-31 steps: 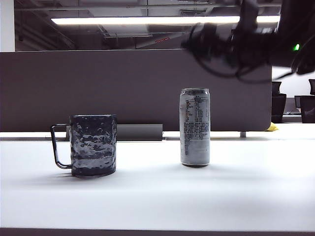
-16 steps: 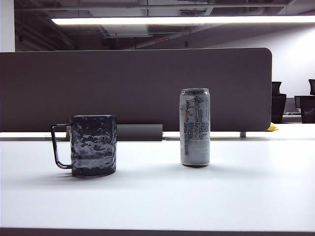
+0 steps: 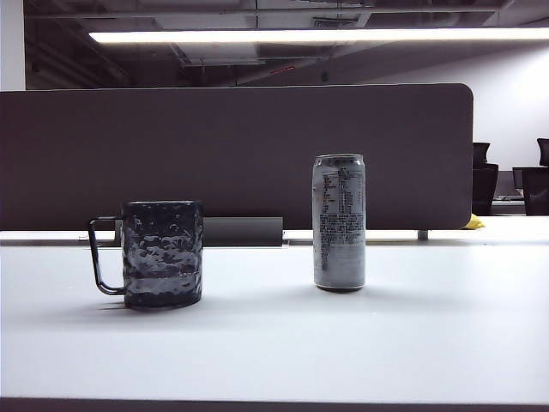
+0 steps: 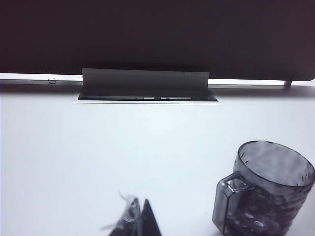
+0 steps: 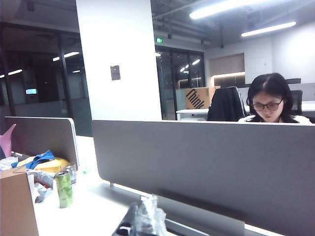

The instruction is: Pick up the metal can, pour some water into the cup, then place the can back on the table.

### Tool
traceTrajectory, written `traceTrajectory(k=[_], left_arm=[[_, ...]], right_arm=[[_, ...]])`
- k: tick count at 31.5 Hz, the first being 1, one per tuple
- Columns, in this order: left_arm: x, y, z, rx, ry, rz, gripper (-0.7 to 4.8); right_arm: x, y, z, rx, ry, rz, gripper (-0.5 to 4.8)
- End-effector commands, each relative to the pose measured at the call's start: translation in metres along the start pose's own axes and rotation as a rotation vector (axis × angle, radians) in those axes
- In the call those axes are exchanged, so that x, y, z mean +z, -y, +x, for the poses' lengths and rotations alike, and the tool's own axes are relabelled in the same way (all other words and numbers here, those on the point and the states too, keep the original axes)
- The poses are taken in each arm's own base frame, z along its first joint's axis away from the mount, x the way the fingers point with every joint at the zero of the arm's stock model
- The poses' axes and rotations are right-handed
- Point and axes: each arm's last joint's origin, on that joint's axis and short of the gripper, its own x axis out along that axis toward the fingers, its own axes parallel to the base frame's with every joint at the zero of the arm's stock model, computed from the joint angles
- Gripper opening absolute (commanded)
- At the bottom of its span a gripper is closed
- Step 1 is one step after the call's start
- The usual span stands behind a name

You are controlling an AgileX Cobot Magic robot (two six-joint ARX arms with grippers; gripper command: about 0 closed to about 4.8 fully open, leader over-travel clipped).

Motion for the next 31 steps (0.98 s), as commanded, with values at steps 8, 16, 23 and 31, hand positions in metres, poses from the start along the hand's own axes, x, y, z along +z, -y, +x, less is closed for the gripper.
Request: traceTrajectory(k=[8,16,23,31], left_arm=[[0.001,0.000,0.000,0.000,0.012,0.003,-0.05],[0.001,0.000,0.000,0.000,0.012,0.003,-0.05],[0.001,0.000,0.000,0.001,0.011,0.003,-0.05],[0.001,0.000,0.000,0.000,0.011,0.003,-0.05]], right_arm=[[0.019,-0.011,-0.023,0.022,0.079,-0.025,-0.05],[0.028,-0.018,-0.040,0.009,0.123,-0.203,-0.05],[-0.003,-0.007,-0.060,-0.154,-0.088,-0.435,-0.05],[-0.073,0.015,-0.094,-0.393,-0.199,-0.428,-0.05]])
